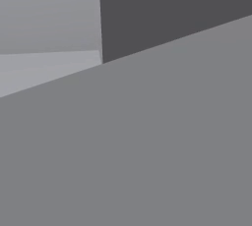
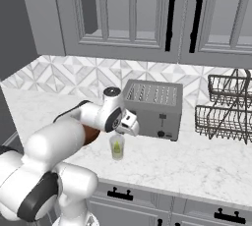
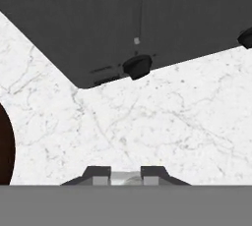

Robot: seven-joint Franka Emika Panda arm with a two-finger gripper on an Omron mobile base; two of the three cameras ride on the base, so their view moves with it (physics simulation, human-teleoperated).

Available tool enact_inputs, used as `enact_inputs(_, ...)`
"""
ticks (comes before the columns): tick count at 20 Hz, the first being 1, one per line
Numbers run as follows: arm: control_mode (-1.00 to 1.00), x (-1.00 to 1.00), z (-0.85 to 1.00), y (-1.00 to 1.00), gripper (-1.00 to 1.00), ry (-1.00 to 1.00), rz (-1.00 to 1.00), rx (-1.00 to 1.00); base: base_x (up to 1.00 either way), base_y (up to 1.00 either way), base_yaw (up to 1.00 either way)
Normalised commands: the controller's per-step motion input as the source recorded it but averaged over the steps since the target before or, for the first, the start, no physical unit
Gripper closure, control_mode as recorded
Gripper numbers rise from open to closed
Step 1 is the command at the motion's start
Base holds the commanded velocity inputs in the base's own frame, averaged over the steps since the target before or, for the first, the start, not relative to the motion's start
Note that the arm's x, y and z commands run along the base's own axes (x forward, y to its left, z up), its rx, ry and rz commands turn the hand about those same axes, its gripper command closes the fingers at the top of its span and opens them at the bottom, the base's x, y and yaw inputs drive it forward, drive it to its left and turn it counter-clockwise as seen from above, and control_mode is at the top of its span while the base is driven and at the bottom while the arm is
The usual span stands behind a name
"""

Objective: Grab a lemon wedge from the fridge and one ice cube from the ice bowl, and put them in the glass of lemonade.

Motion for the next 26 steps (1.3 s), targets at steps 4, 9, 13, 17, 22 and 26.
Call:
enact_inputs(4, -1.00, 0.13, -0.21, -0.09, 1.00, 0.11, 0.00, -0.01, 0.00, 0.00, 0.00)
enact_inputs(9, -1.00, 0.06, -0.28, -0.13, 1.00, 0.06, 0.00, 0.00, 0.00, 0.00, 0.00)
enact_inputs(13, -1.00, -0.14, -0.08, 0.00, 1.00, 0.01, 0.00, 0.00, 0.00, 0.00, 0.00)
enact_inputs(17, -1.00, -0.15, 0.08, 0.00, 1.00, -0.03, 0.00, 0.00, 0.00, 0.00, 0.00)
enact_inputs(22, -1.00, -0.39, 0.48, 0.28, 1.00, -0.08, 0.00, 0.00, 0.00, 0.00, 0.00)
enact_inputs(26, -1.00, -0.57, 0.02, 0.07, 1.00, -0.04, 0.00, -0.01, 0.00, 0.00, 0.00)
